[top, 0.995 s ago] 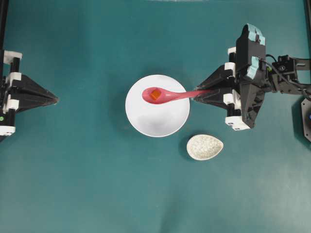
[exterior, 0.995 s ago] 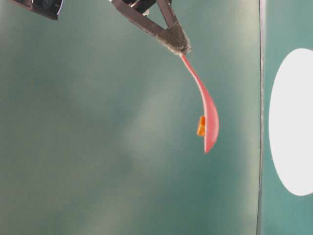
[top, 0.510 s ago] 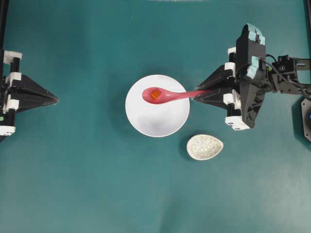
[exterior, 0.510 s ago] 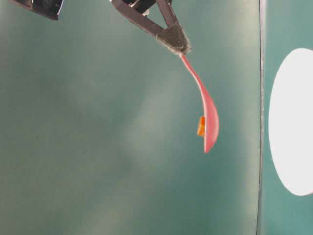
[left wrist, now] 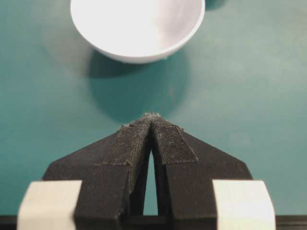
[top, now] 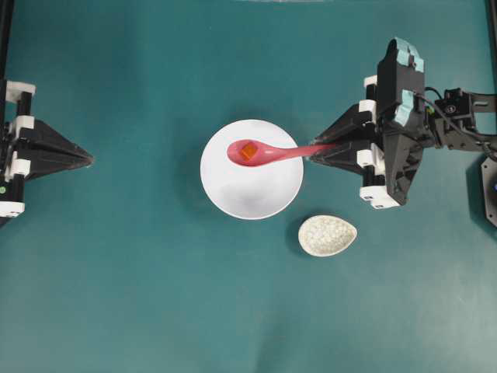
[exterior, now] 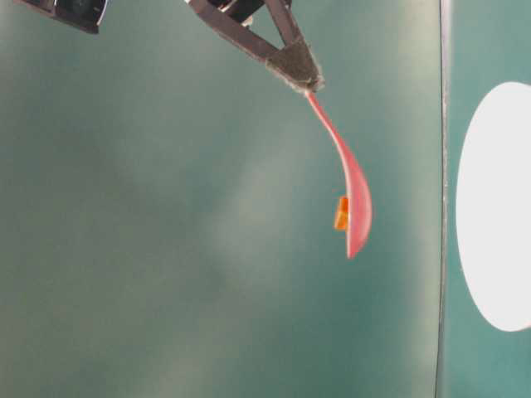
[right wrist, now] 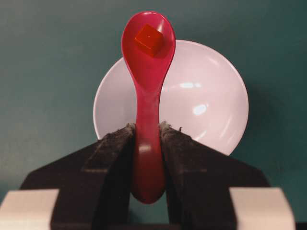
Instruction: Grip the spoon and scoop the red block from the bowl with right arm.
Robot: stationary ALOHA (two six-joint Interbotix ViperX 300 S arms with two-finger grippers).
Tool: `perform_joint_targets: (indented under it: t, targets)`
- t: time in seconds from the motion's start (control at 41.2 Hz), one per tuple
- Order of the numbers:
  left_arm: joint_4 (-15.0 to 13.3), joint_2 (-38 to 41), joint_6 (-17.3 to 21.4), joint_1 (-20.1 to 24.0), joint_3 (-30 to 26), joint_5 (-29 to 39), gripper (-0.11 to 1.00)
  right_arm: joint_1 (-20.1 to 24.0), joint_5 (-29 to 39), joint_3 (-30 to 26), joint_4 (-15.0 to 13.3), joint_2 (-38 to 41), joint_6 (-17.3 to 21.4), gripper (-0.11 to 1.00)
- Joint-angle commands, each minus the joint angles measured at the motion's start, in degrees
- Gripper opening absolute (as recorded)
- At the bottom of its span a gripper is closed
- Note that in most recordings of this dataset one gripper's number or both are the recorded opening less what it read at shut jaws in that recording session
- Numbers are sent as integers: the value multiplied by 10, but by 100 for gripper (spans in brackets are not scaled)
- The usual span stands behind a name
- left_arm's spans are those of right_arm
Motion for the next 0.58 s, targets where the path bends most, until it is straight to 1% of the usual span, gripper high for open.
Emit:
perform_joint_targets:
  t: [0.0,0.558]
  targets:
    - [1,4,0,2,-17,-4,0,1,-3,-11,1,-9,1,24]
    - [0,5,4,2,-14,0,0,1,2,-11,1,-8,1,24]
